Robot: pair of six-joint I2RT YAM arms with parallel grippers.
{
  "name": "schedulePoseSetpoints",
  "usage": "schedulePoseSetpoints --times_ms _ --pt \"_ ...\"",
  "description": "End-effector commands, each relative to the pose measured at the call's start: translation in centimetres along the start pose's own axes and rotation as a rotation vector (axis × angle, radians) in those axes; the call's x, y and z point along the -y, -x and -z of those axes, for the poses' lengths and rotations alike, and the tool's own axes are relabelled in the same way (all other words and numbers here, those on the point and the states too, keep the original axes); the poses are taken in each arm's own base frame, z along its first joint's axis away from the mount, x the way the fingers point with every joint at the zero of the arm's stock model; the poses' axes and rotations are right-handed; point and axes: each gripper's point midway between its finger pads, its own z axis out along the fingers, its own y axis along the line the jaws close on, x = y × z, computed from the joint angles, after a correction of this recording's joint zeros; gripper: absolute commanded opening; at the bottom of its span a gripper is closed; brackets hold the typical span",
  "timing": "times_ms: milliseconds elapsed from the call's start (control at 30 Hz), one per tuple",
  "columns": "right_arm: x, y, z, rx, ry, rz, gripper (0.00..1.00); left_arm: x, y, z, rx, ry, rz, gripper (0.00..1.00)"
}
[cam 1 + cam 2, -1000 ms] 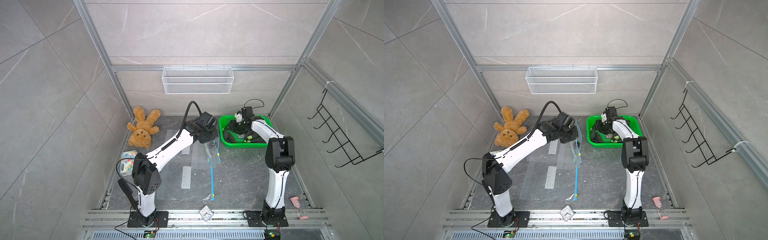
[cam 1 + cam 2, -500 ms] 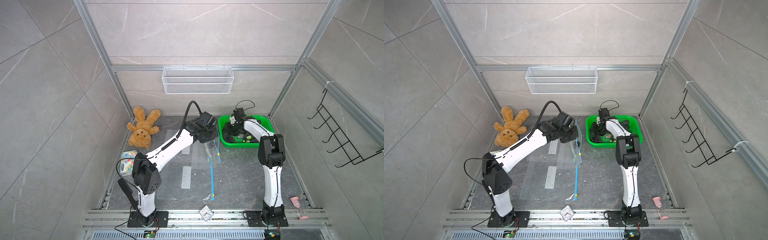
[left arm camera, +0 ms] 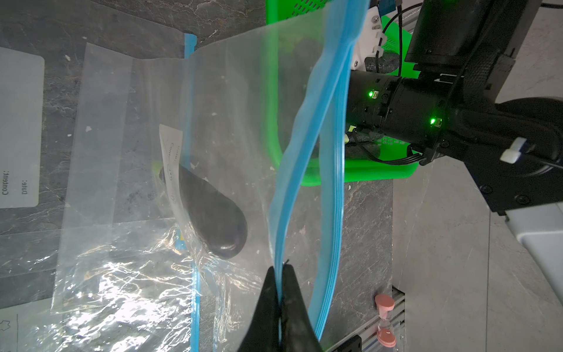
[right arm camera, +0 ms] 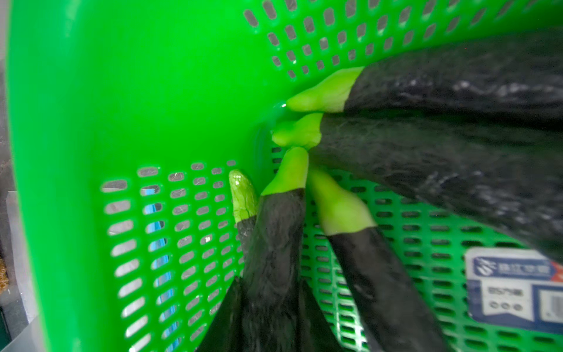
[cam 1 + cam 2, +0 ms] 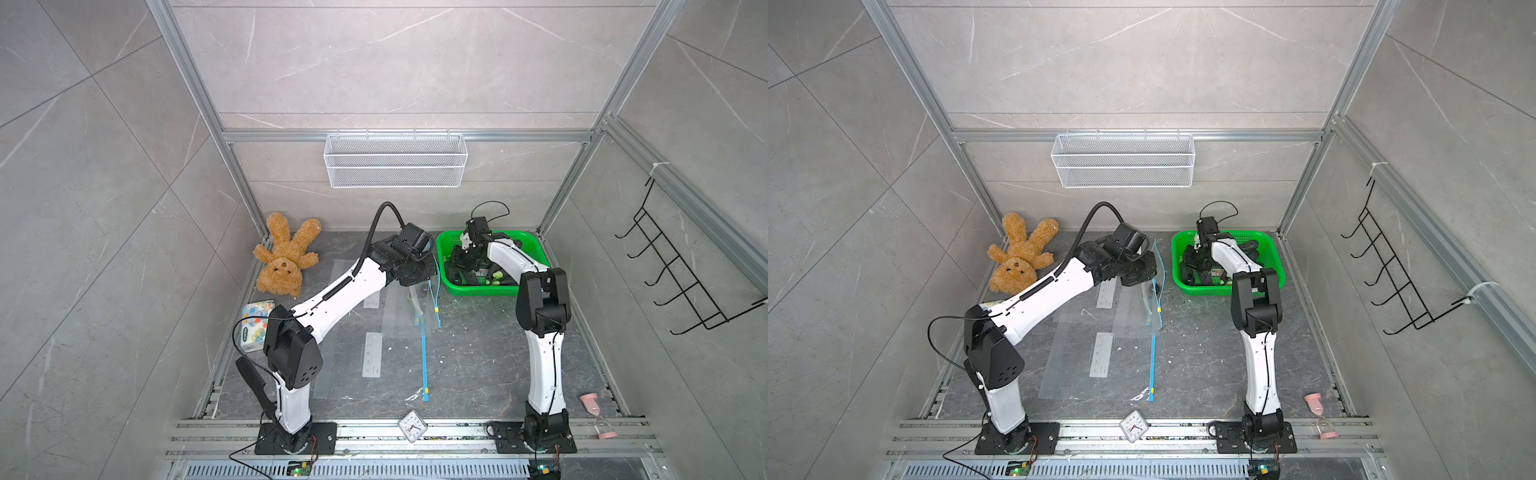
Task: Place the eggplant in a zip-top bag and seal the zipper
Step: Pick up the eggplant from the basket.
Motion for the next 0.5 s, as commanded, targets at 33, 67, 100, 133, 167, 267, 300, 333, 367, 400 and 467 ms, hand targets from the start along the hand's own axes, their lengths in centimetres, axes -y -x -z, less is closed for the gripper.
schedulePoseSetpoints --times_ms 33,67,100,133,167,267,300,333,367,400,467 --pt "-1.8 1.4 5.5 0.09 0.007 0.054 0.13 1.1 0.7 1.0 0.016 -0.047 -0.036 0.0" --pt "-2.0 1.5 6.4 0.108 0.011 0.059 0.13 1.1 0.6 1.0 0.015 -0.048 -0.036 0.0" --pt "-2.1 1.6 7.1 0.123 0.014 0.061 0.12 1.0 0.6 1.1 0.015 -0.047 -0.035 0.0" --pt "-2.4 1.6 8.0 0.138 0.02 0.069 0.12 1.0 0.6 1.1 0.014 -0.047 -0.035 0.0" --pt "-2.6 1.6 8.9 0.153 0.024 0.076 0.12 1.0 0.6 1.0 0.014 -0.048 -0.036 0.0" --pt "-3.3 1.3 12.1 0.212 0.043 0.098 0.11 1.0 0.5 1.1 0.012 -0.054 -0.036 0.0" --pt "-3.5 1.0 13.1 0.228 0.052 0.104 0.11 1.0 0.4 1.0 0.009 -0.055 -0.036 0.0" --pt "-3.9 0.8 14.6 0.255 0.069 0.114 0.1 1.1 0.5 1.1 0.01 -0.056 -0.036 0.0" --pt "-4.4 0.5 16.1 0.288 0.094 0.12 0.1 1.1 0.5 1.1 0.011 -0.06 -0.035 0.0" --pt "-4.9 0.2 17.3 0.316 0.118 0.121 0.1 1.2 0.6 1.2 0.012 -0.062 -0.036 0.0" --pt "-5.9 -0.6 19.7 0.364 0.17 0.128 0.09 1.1 0.7 1.3 0.015 -0.06 -0.034 0.0"
